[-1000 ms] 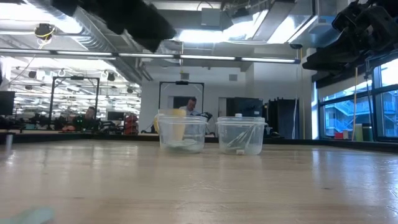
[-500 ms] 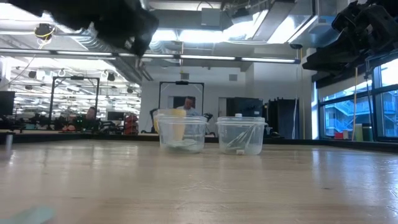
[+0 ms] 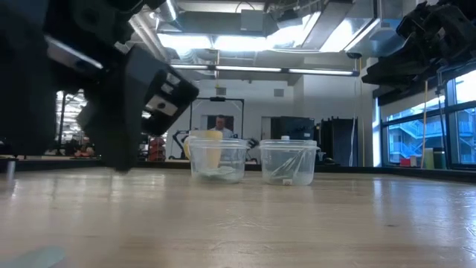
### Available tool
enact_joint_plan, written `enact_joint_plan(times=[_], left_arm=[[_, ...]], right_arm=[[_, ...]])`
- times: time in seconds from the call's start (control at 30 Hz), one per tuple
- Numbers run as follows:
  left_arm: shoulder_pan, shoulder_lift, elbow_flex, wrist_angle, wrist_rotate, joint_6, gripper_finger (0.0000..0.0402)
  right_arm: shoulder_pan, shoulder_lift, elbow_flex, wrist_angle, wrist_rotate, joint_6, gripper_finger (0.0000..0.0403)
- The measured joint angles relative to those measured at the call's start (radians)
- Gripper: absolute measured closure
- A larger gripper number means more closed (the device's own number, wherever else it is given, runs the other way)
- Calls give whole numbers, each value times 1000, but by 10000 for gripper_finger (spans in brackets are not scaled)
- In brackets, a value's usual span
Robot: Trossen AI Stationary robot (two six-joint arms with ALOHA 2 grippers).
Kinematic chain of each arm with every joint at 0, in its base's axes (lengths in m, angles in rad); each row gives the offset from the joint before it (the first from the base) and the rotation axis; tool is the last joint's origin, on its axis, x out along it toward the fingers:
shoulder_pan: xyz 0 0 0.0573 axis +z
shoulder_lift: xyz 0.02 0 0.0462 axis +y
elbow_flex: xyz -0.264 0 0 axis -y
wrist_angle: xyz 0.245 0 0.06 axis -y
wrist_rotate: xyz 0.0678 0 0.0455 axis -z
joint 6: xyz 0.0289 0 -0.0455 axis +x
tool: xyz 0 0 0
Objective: Pick and place items into bin
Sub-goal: Put the stevia packet into the left transparent bin
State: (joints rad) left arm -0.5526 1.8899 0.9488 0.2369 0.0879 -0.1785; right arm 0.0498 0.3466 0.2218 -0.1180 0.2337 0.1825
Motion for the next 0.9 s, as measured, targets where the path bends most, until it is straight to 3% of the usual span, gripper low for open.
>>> enact_joint_plan(times=[0.43,0.9], left_arm=[[-12,101,72,-33,-4,-8,275],[-51,101,77,-125,-58,125,300]], right_arm=[[0,0,0,-25,-1,4,255],[0,0,0,-26,-1,23,255]])
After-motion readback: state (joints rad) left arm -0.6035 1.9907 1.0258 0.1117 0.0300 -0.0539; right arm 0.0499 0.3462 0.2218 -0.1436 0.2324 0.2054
